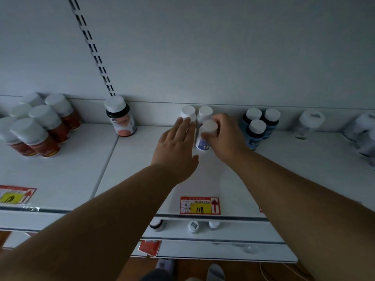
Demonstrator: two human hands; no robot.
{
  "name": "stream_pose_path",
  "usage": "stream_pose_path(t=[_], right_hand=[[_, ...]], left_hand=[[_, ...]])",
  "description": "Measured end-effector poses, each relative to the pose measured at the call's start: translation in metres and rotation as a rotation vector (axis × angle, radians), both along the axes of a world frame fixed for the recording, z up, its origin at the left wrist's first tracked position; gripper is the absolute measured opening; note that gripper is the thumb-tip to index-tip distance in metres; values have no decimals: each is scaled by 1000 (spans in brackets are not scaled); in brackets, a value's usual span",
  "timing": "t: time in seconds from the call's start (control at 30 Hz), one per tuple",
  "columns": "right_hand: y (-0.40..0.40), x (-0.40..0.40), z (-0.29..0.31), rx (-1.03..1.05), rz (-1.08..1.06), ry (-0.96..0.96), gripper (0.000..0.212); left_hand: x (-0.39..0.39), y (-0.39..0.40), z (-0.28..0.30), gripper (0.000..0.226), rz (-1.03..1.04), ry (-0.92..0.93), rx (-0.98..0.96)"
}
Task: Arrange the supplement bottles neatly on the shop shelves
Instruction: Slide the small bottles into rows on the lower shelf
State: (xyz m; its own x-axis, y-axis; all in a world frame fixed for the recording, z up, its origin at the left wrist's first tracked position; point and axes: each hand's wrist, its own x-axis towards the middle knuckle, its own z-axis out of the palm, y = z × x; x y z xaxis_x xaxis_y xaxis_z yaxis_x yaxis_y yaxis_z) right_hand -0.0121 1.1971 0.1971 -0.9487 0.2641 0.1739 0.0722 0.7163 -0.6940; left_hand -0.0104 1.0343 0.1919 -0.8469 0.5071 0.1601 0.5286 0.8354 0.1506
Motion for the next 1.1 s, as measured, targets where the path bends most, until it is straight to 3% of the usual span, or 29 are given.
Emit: stream_pose_path(t=[0.13,0.27,0.43,0.63,0.73,0.97,1.1], right_hand=[[-6,-16,-2,126,63,-14,46],[-12,-13,-11,151,-3,2,49],[-25,-8,-2,171,-78,56,56],[-41,32,14,240,-98,198,45],[-55,39,25,237,37,266,37],[-140,101,14,116,360,152,37],[-206,135,33,123,531,93,32]], left_hand=[[-10,-5,-7,81,11,11,11],[-18,-12,-13,82,-60,29,-36],[-35,-23,-5,85,-117,18,49],[-4,-49,2,81,-104,-10,106],[23,-72,7,82,-41,-55,126],[128,-158,4,76,203,-192,79],[180,-223,10,65,344,-146,81]])
